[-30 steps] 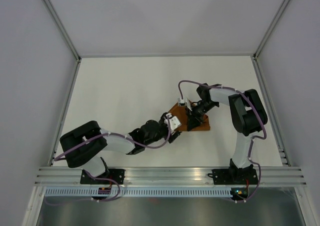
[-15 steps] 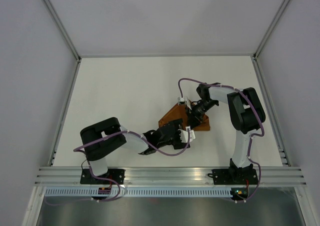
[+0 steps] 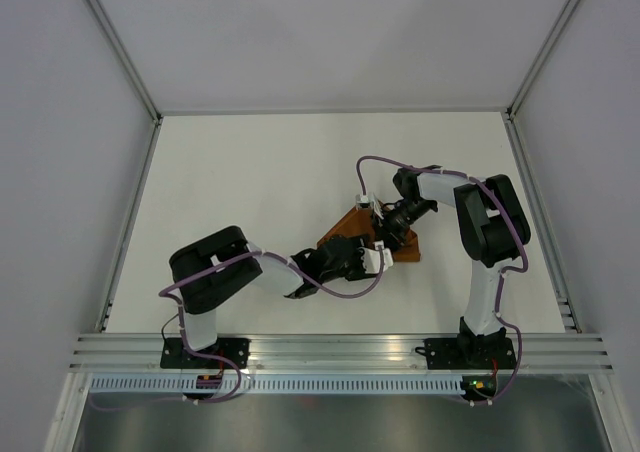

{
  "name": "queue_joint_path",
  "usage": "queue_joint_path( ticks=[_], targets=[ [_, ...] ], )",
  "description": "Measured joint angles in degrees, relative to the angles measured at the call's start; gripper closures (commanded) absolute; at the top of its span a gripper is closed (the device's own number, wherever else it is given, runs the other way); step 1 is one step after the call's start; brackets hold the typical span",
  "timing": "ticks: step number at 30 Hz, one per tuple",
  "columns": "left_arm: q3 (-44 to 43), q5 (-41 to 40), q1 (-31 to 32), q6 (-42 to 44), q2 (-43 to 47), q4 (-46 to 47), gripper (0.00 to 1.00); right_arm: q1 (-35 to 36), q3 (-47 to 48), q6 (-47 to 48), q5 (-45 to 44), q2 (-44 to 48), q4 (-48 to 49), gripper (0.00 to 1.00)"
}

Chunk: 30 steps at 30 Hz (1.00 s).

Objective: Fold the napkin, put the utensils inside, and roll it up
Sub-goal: Roll the napkin with the utensil

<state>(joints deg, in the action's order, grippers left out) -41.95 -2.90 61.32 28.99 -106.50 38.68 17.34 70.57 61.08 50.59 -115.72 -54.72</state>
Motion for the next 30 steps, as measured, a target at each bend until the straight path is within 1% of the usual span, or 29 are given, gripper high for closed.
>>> queue_joint_path(
  ticks=[3, 5, 6, 8, 9, 11, 12, 13, 16, 18, 19, 22, 27, 30],
  targets=[
    [-0.4, 0.7, -0.9, 0.0, -0.3, -0.6, 0.40, 0.0, 0.0, 0.0, 0.0, -0.1, -0.2, 1.00],
    [-0.7, 1.5, -1.0, 0.0, -0.4, -1.0, 0.47, 0.0, 0.0, 0.0, 0.2, -0.1, -0.3, 1.00],
    [-0.9, 2.0, -1.0, 0.0, -0.5, -1.4, 0.56, 0.0, 0.0, 0.0, 0.2, -0.2, -0.3, 0.99],
    [-1.6, 3.0, -1.0, 0.0, -0.9, -2.4, 0.66, 0.0, 0.0, 0.0, 0.2, -0.2, -0.3, 0.99],
    [-2.1, 3.4, -1.0, 0.0, -1.0, -3.3, 0.78, 0.0, 0.1, 0.0, 0.2, -0.2, -0.4, 0.99],
    [-3.2, 5.0, -1.0, 0.4, -1.3, -5.6, 0.83, -0.2, 0.1, 0.0, 0.0, -0.2, -0.6, 0.99],
    [-3.6, 5.1, -1.0, 0.4, -1.4, -6.1, 0.95, -0.4, 0.1, 0.0, 0.0, -0.2, -0.7, 0.99],
    [-4.2, 5.7, -1.1, 0.5, -1.5, -7.0, 0.98, -0.5, 0.1, 0.0, -0.1, -0.2, -0.8, 1.00],
    [-5.6, 7.5, -1.7, 0.4, -1.6, -9.3, 0.98, -0.8, 0.1, 0.0, -0.3, -0.2, -1.1, 0.98],
    [-6.4, 9.5, -2.4, 0.2, -1.6, -11.0, 0.98, -0.8, 0.2, 0.0, -0.5, -0.2, -1.3, 0.90],
    [-6.8, 10.6, -2.8, -0.1, -1.6, -11.7, 0.98, -0.8, 0.2, -0.1, -0.5, -0.2, -1.3, 0.80],
    [-7.8, 14.8, -4.6, -1.9, -1.7, -13.4, 0.98, -0.8, 0.0, -0.4, -0.9, 0.4, -1.0, 0.66],
    [-10.4, 21.9, -7.5, -6.4, -3.1, -15.6, 0.98, -1.0, -2.3, -2.0, -3.1, 3.8, 1.5, 0.54],
    [-13.3, 25.7, -8.9, -9.1, -4.8, -18.2, 0.98, -1.4, -5.6, -4.5, -6.0, 8.1, 6.3, 0.49]
  ],
)
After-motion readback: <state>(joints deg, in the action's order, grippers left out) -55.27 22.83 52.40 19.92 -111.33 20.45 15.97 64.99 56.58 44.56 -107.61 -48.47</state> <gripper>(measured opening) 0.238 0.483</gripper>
